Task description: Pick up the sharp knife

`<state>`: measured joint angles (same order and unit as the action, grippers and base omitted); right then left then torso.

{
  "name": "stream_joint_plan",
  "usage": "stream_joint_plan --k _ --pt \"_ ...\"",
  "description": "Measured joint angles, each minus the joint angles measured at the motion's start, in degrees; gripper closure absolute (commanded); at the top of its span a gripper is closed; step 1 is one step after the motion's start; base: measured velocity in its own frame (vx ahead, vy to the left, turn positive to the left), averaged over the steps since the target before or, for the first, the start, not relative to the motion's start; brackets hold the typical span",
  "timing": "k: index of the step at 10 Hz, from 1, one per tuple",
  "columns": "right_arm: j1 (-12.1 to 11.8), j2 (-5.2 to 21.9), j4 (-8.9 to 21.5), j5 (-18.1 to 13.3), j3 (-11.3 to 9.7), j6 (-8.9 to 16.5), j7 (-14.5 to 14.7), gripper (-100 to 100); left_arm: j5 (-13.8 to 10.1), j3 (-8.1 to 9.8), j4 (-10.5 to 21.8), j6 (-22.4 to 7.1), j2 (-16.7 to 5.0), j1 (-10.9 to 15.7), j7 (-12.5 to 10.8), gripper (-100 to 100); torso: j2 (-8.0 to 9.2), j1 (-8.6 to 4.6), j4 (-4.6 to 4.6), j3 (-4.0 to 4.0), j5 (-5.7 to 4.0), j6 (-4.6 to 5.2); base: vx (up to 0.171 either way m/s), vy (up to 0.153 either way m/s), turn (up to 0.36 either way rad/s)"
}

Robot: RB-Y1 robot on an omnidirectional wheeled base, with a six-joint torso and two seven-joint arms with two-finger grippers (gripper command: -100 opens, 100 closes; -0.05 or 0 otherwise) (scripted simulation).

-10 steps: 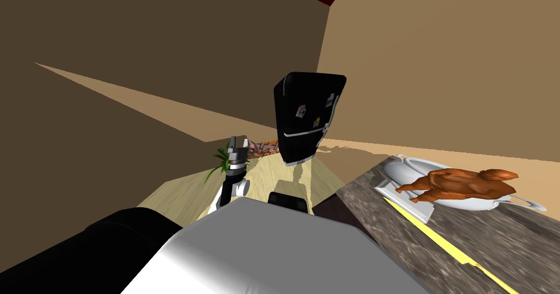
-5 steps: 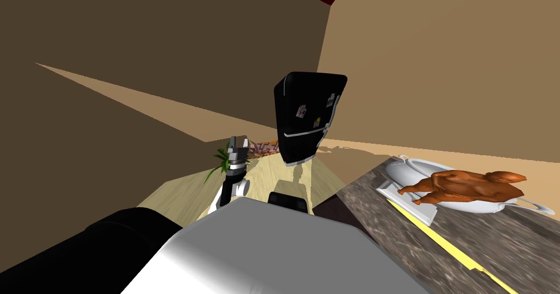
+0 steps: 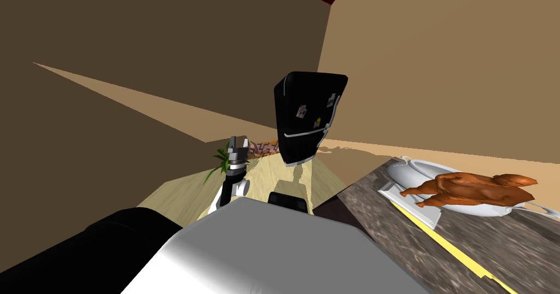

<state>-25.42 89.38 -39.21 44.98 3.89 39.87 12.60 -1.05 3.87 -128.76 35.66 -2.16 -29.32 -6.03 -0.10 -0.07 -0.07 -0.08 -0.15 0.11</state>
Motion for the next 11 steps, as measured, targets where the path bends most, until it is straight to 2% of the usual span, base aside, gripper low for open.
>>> stream_joint_plan --k 1,2,3,4,5,7,8,10,11 --pt "-1.7 0.3 -1.3 0.2 0.8 1.2 -1.0 -100 0.0 0.0 0.0 0.0 0.0 0.0 0.0 0 0.03 0.0 0.01 0.02 0.01 0.0 0.02 -0.002 0.004" --pt "-5.4 0.3 -3.8 1.7 3.4 3.1 -3.5 -100 0.0 0.0 0.0 0.0 0.0 0.0 0.0 0 0.0 0.0 0.01 0.01 0.0 0.01 0.027 -0.001 -0.002" --pt "-3.5 -0.2 -2.5 3.1 3.4 5.0 -3.2 -100 0.0 0.0 0.0 0.0 0.0 0.0 0.0 0 -0.04 -0.01 -0.01 -0.02 -0.01 -0.01 0.014 -0.001 0.003" --pt "-3.7 -0.3 -2.2 3.8 3.7 6.2 -2.7 -100 0.0 0.0 0.0 0.0 0.0 0.0 0.0 0 -0.01 -0.01 0.0 0.0 0.0 0.0 0.024 -0.003 -0.001" --pt "-4.1 -0.9 -1.7 5.8 5.3 7.6 -2.5 -100 0.0 0.0 0.0 0.0 0.0 0.0 0.0 0 -0.02 -0.02 0.0 -0.01 -0.01 0.01 0.031 -0.005 -0.004" --pt "-3.6 -1.5 -1.7 7.5 5.9 10.6 -2.8 -100 0.0 0.0 0.0 0.0 0.0 0.0 0.0 0 -0.02 -0.02 -0.01 -0.02 0.0 -0.01 0.022 -0.006 0.0" --pt "-3.8 -2.1 -1.6 9.3 7.3 12.3 -3.0 -100 0.0 0.0 0.0 0.0 0.0 0.0 0.0 0 -0.05 -0.04 -0.01 -0.02 -0.01 0.0 0.028 -0.008 -0.004" --pt "-3.2 -2.7 -1.0 11.1 8.0 15.3 -2.7 -100 0.0 0.0 0.0 0.0 0.0 0.0 0.0 0 -0.02 -0.02 -0.01 -0.01 0.0 -0.01 0.024 -0.008 -0.003" --pt "-2.1 -3.6 -0.1 12.6 8.6 16.6 -2.5 -100 0.0 0.0 0.0 0.0 0.0 0.0 0.0 0 -0.06 -0.06 -0.01 -0.03 -0.02 0.0 0.035 -0.009 -0.005"
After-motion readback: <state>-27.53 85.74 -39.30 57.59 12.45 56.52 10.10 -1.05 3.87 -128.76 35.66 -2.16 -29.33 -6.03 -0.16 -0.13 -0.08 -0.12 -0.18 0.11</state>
